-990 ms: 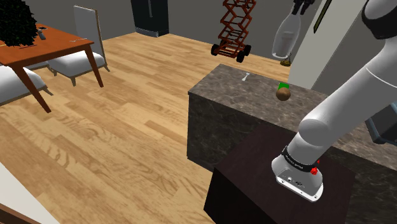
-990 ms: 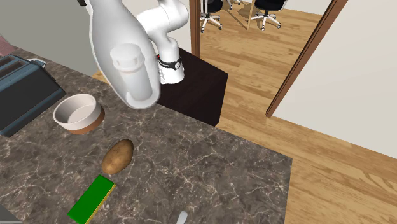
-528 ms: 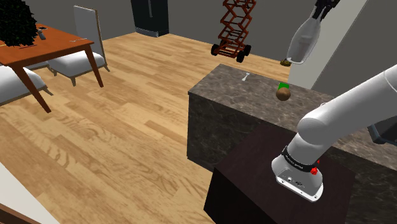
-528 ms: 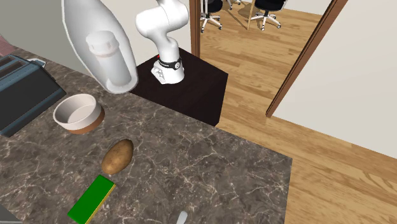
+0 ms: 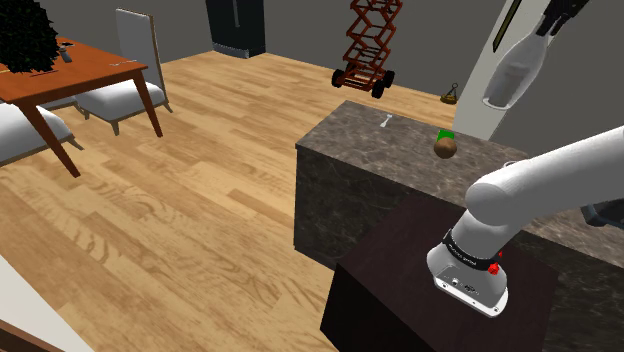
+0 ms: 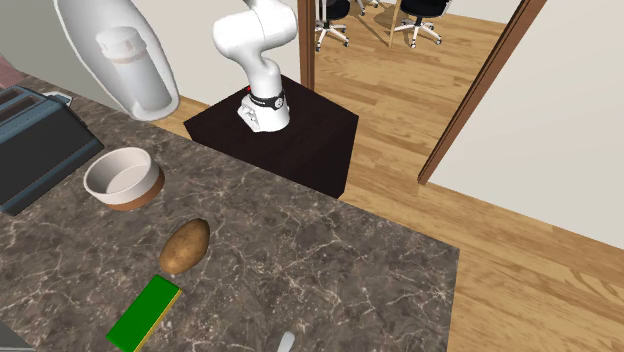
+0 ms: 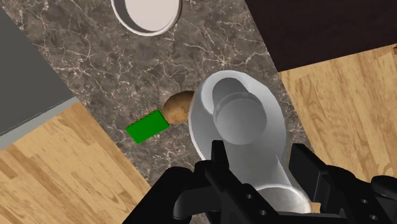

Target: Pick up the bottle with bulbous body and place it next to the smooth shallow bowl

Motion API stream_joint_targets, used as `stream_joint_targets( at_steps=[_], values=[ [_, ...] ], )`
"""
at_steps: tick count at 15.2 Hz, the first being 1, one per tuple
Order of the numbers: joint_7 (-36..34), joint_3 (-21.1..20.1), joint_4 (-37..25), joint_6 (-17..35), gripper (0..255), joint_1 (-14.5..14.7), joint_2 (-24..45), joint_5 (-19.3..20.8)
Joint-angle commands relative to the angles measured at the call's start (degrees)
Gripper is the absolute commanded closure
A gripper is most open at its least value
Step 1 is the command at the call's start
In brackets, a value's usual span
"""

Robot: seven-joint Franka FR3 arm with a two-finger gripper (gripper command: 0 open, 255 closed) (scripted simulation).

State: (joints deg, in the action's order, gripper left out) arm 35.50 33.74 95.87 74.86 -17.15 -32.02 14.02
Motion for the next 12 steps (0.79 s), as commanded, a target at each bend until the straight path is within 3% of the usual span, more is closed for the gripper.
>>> stream_joint_targets(
  at_steps=[1,12],
  values=[
    [1.65,0.48,1.10,-0.84,255,-1.03,-2.38,1.43],
    [14.05,6.97,-1.47,-6.95,255,-4.68,-9.53,8.99]
  ],
)
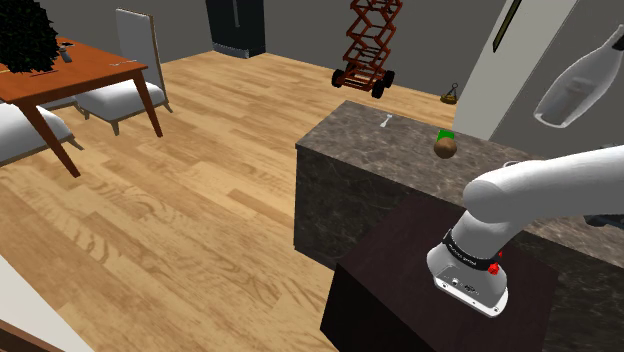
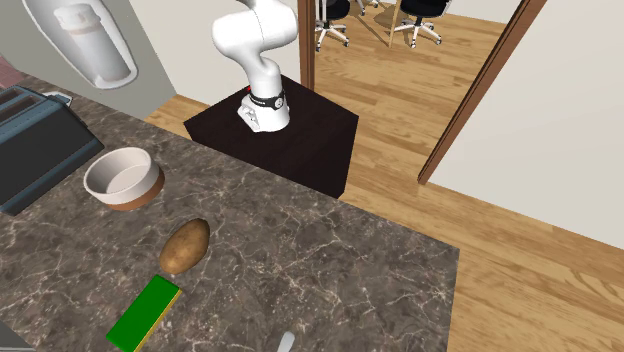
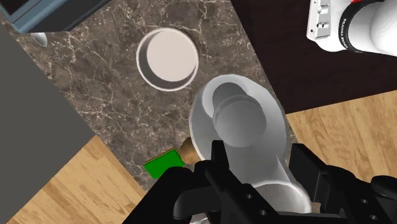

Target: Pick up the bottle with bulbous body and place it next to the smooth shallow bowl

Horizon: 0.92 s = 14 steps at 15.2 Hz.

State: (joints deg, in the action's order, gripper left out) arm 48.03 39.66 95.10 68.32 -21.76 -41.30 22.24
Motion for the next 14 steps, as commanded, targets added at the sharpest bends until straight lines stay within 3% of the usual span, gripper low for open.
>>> stream_joint_targets(
  at_steps=[1,10,14],
  values=[
    [2.81,1.84,-1.33,-0.96,255,-0.22,-0.61,1.48],
    [16.19,11.05,-10.69,-5.68,255,0.58,-1.68,8.17],
    [15.10,10.27,-5.38,-3.09,255,-1.11,-4.32,8.96]
  ],
)
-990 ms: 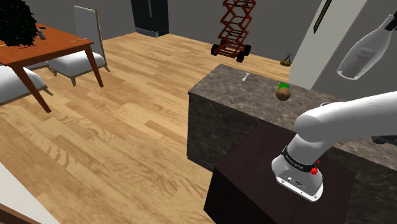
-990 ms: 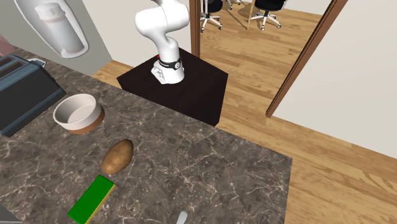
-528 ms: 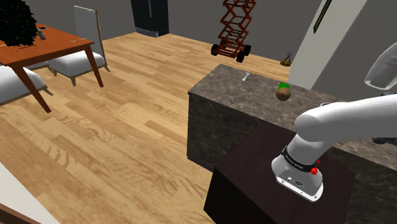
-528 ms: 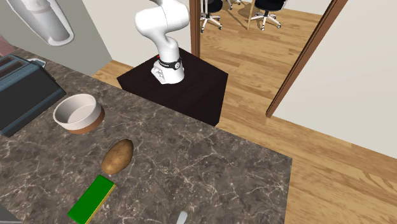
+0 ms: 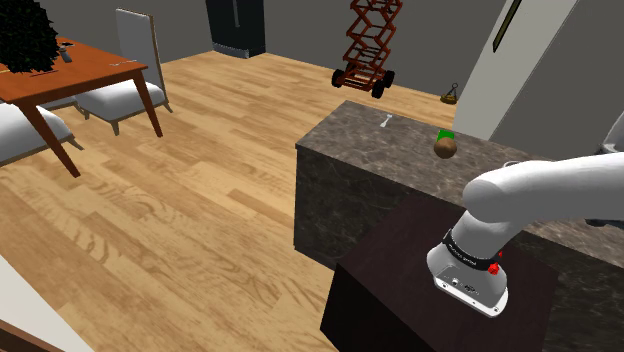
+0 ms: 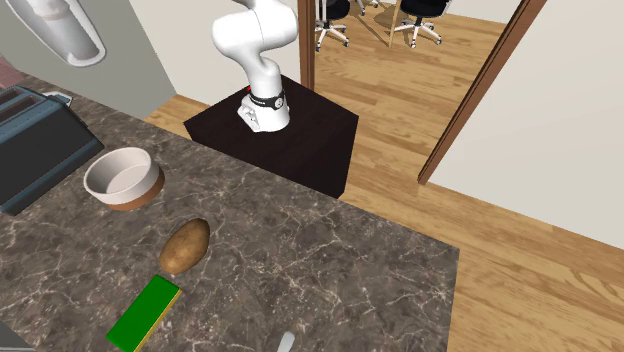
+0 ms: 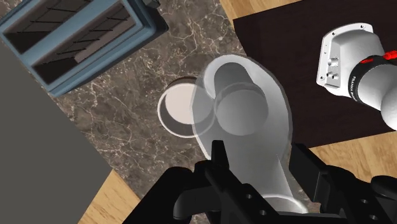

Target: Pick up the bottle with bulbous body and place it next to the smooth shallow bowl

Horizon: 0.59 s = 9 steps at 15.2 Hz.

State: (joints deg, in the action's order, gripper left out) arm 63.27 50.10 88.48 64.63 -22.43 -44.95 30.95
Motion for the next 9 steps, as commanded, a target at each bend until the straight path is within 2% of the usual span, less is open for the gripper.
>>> stream_joint_targets(
  at_steps=[1,9],
  values=[
    [-0.38,-0.30,2.50,1.23,255,-0.82,-1.29,0.45],
    [-1.95,-0.49,11.72,6.04,255,-3.43,-5.75,2.14]
  ],
)
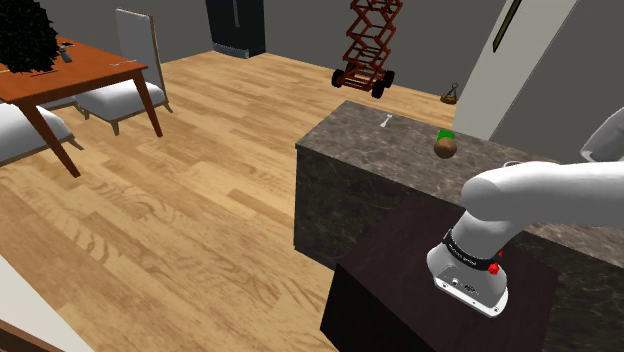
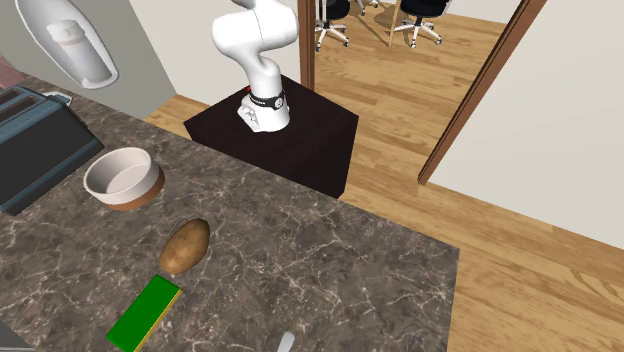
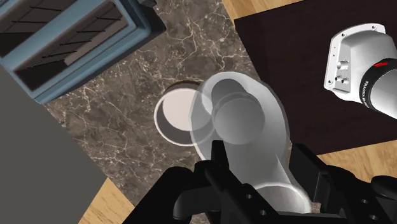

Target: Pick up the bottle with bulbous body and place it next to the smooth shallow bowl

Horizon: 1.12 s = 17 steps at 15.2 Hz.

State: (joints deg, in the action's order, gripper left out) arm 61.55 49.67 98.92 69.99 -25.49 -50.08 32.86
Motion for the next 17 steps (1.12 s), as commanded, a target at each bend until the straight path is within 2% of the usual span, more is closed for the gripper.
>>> stream_joint_targets(
  at_steps=[1,17],
  values=[
    [-0.40,0.01,2.34,1.26,255,-0.66,-1.13,0.46],
    [-2.39,2.77,17.26,10.10,255,-4.34,-7.88,4.73]
  ],
)
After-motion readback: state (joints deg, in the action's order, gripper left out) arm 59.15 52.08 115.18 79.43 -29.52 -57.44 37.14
